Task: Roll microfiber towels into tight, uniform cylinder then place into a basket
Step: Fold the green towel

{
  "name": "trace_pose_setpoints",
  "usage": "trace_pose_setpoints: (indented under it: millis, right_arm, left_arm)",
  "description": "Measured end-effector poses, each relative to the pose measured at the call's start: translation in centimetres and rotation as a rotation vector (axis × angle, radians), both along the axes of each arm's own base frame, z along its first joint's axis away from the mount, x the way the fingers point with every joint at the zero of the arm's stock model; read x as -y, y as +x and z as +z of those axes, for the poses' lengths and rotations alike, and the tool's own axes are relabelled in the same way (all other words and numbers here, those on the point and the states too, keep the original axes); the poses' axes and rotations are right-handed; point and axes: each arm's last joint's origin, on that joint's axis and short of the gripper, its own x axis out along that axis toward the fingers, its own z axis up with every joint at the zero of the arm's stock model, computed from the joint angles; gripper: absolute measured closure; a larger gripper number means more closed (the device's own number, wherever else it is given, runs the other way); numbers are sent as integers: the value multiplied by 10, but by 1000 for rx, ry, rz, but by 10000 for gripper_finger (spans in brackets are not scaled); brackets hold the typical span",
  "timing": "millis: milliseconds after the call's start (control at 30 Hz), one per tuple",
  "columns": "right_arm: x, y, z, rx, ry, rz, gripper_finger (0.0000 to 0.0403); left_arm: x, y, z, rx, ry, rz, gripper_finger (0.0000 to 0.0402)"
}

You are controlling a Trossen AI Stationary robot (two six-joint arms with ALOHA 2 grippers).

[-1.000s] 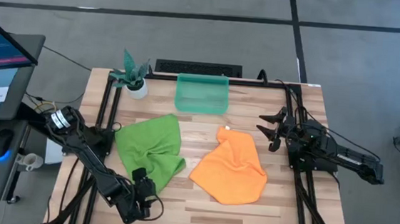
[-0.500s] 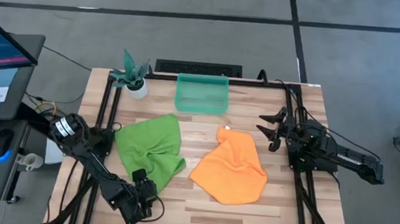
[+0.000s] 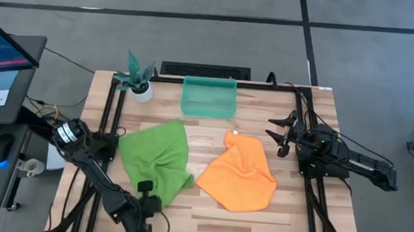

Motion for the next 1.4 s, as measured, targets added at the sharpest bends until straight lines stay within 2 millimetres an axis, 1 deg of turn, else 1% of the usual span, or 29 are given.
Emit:
trace_pose_setpoints:
  millis: [200,333,467,633,800,900,967,1067,1100,1400]
  right_arm:
    - [0,0,0,-1,-3,0,177]
    - [0,0,0,-1,-5,0,177]
    - [0,0,0,-1,-5,-3,177]
    - [0,0,0,-3,-5,-11,177]
    - [0,0,0,-4,-5,-11,177]
    - [0,0,0,3,20,-10,177]
    - [0,0,0,34,107,-7,177]
    - [0,0,1,95,295,-1,177]
    - [0,0,2,115,328,2,177]
    - [-1,-1,13,224,334,30,177]
  left_arm:
    - [7,5,36,-10,130,-30,397]
    - [10,3,56,-12,208,-37,398]
    - [14,-1,71,6,256,-44,399]
    - [17,-9,85,0,289,-26,400]
    - [15,-17,94,-19,322,25,400]
    - [13,-21,96,-26,331,59,400]
    - [12,-24,96,-34,339,78,400]
    - [11,-27,96,-62,337,112,400]
    - [10,-29,96,-72,338,123,400]
    - [2,-37,98,-168,338,247,400]
